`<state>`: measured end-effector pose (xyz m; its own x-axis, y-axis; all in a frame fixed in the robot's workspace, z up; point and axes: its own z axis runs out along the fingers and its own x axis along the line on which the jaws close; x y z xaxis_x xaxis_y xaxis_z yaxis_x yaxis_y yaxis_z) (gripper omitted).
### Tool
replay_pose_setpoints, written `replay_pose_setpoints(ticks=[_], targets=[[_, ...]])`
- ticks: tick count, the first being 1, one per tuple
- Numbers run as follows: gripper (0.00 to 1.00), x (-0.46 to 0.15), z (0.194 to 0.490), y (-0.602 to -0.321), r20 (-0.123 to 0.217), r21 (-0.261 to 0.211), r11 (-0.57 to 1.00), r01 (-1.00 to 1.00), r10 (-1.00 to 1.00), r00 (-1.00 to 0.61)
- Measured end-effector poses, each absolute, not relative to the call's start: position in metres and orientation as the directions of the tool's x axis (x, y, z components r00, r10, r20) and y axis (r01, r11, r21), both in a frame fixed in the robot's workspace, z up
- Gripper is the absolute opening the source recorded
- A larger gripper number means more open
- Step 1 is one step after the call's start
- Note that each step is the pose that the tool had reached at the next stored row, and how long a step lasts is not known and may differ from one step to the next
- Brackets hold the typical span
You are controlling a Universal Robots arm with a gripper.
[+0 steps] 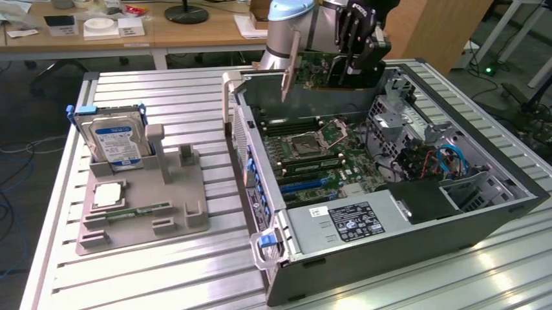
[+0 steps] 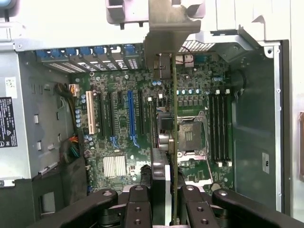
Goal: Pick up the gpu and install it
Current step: 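Insert the gpu into the slot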
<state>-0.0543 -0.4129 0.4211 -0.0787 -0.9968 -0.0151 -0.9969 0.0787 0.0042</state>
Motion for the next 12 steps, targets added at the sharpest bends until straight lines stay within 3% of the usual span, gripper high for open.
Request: replay_pose_setpoints(ticks=[12], targets=[[0.28,-0.0544,0.4197,-0.4129,-0.016,-0.003,0.078,-0.997,-0.997,-0.078]])
